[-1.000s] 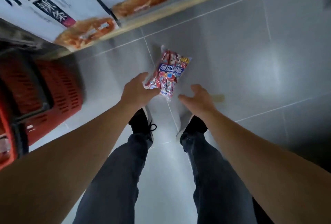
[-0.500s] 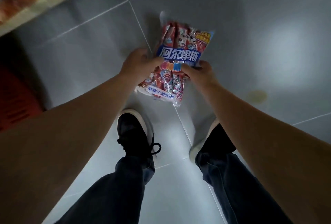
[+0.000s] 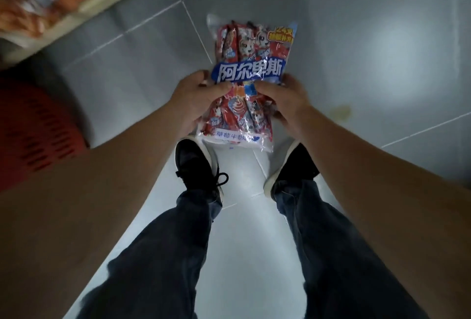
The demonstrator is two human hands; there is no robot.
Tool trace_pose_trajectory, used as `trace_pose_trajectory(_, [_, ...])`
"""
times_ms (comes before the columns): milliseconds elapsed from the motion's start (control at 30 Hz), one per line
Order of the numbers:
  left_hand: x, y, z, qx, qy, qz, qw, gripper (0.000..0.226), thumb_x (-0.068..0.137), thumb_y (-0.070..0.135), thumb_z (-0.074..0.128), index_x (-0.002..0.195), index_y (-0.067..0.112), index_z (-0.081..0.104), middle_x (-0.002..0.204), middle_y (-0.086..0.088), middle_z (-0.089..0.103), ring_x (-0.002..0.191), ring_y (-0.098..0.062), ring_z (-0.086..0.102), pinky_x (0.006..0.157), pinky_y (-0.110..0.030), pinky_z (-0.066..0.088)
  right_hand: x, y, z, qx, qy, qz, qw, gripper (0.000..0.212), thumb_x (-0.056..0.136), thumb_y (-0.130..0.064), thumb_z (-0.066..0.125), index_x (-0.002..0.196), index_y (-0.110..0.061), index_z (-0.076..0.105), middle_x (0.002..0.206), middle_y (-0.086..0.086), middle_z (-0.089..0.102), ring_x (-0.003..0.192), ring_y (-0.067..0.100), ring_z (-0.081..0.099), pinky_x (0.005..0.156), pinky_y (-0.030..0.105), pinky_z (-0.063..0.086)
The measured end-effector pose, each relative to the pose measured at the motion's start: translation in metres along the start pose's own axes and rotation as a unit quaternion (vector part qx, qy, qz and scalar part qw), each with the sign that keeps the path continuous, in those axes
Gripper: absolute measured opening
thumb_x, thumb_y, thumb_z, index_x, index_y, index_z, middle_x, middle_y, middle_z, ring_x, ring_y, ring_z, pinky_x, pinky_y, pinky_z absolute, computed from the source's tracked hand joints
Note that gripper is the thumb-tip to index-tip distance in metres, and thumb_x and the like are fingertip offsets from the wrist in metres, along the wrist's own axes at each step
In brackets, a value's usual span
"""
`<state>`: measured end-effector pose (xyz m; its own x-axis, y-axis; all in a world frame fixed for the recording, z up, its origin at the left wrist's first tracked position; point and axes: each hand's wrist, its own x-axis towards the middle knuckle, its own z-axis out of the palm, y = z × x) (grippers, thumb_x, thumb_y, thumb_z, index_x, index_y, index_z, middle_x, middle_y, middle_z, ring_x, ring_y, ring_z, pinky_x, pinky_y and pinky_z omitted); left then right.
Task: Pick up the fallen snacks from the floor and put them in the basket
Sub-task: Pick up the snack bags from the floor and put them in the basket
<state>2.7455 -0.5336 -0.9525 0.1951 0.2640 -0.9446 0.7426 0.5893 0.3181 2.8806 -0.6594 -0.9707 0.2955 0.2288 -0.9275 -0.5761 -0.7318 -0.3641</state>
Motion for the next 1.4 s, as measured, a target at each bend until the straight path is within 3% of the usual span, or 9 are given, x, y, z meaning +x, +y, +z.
trace_pose_trajectory(67, [-0.047,0.015,-0.001,0.000,-0.011,0.007,1.000,0.038,0.087,0.026,0.071,0.122,0.017,0.059,0.107,-0.002,0.071,0.084,-0.013,0.070,0.065,-0.029,0.052,-0.049,-0.019,-0.007,0.005,0.010,-0.010,1.000,0.040,0.080,-0.017,0.080,0.116,-0.015,0.061,0.107,0.005,0.073,0.096,0.022,0.071,0.089,0.040,0.056])
trace_pose_trajectory(200, [-0.141,0.045,-0.005,0.012,-0.025,0.035,0.999,0.037,0.087,0.026,0.071,0.121,0.017,0.059,0.111,-0.004,0.070,0.094,-0.019,0.069,0.080,-0.037,0.055,-0.149,-0.051,-0.021,-0.021,0.029,-0.036,0.999,0.043,0.069,-0.033,0.084,0.105,-0.022,0.064,0.104,0.001,0.074,0.093,0.019,0.072,0.084,0.037,0.056])
trace_pose_trajectory(300, [-0.218,0.072,-0.010,0.037,-0.027,0.065,0.997,0.037,0.088,0.028,0.070,0.121,0.017,0.058,0.105,0.000,0.068,0.085,-0.012,0.066,0.064,-0.027,0.049,-0.228,-0.081,-0.032,-0.029,0.029,-0.043,0.998,0.038,0.080,-0.028,0.080,0.111,-0.018,0.062,0.097,-0.002,0.072,0.066,-0.002,0.066,0.062,0.022,0.050])
trace_pose_trajectory(367, [-0.277,0.089,-0.017,0.055,-0.026,0.086,0.994,0.037,0.088,0.031,0.071,0.119,0.017,0.058,0.104,0.001,0.069,0.082,-0.012,0.067,0.063,-0.027,0.049,-0.287,-0.098,-0.037,-0.029,0.034,-0.051,0.998,0.038,0.085,-0.025,0.076,0.119,-0.013,0.060,0.098,0.000,0.070,0.049,-0.006,0.055,0.053,0.016,0.040])
trace_pose_trajectory(500, [-0.371,0.112,-0.031,0.086,-0.025,0.122,0.989,0.039,0.084,0.040,0.073,0.115,0.020,0.059,0.105,0.000,0.071,0.089,-0.018,0.070,0.082,-0.040,0.057,-0.383,-0.124,-0.037,-0.028,0.053,-0.087,0.994,0.045,0.085,-0.027,0.076,0.125,-0.011,0.060,0.109,0.006,0.071,0.065,0.002,0.056,0.059,0.020,0.041])
trace_pose_trajectory(733, [-0.525,0.127,-0.057,0.074,0.000,0.183,0.980,0.031,0.089,0.033,0.068,0.112,0.018,0.055,0.089,0.008,0.064,0.073,-0.005,0.061,0.055,-0.024,0.042,-0.533,-0.151,-0.020,-0.031,0.075,-0.167,0.983,0.046,0.086,-0.028,0.075,0.125,-0.008,0.059,0.107,0.004,0.071,0.079,0.007,0.063,0.057,0.017,0.042])
trace_pose_trajectory(933, [-0.607,0.103,-0.078,0.055,0.041,0.242,0.968,0.036,0.090,0.035,0.067,0.120,0.021,0.053,0.098,0.003,0.062,0.081,-0.011,0.062,0.060,-0.027,0.049,-0.615,-0.155,-0.014,-0.059,0.054,-0.244,0.967,0.040,0.086,-0.027,0.076,0.119,-0.016,0.057,0.099,-0.002,0.067,0.080,0.010,0.062,0.062,0.024,0.045])
trace_pose_trajectory(1200, [-0.706,0.022,-0.102,-0.051,0.118,0.350,0.928,0.028,0.090,0.026,0.070,0.112,0.018,0.056,0.071,0.005,0.060,0.044,0.001,0.057,0.048,-0.018,0.044,-0.704,-0.129,0.018,-0.122,-0.036,-0.371,0.920,0.037,0.082,-0.029,0.079,0.114,-0.022,0.060,0.106,-0.004,0.069,0.097,0.016,0.067,0.080,0.032,0.050])
trace_pose_trajectory(1400, [-0.782,-0.063,-0.138,-0.127,0.208,0.393,0.887,0.032,0.088,0.021,0.072,0.116,0.014,0.059,0.074,0.005,0.061,0.045,0.003,0.057,0.043,-0.012,0.041,-0.777,-0.094,0.071,-0.185,-0.119,-0.445,0.868,0.033,0.084,-0.028,0.076,0.112,-0.025,0.059,0.098,-0.013,0.065,0.082,0.000,0.061,0.061,0.018,0.040])
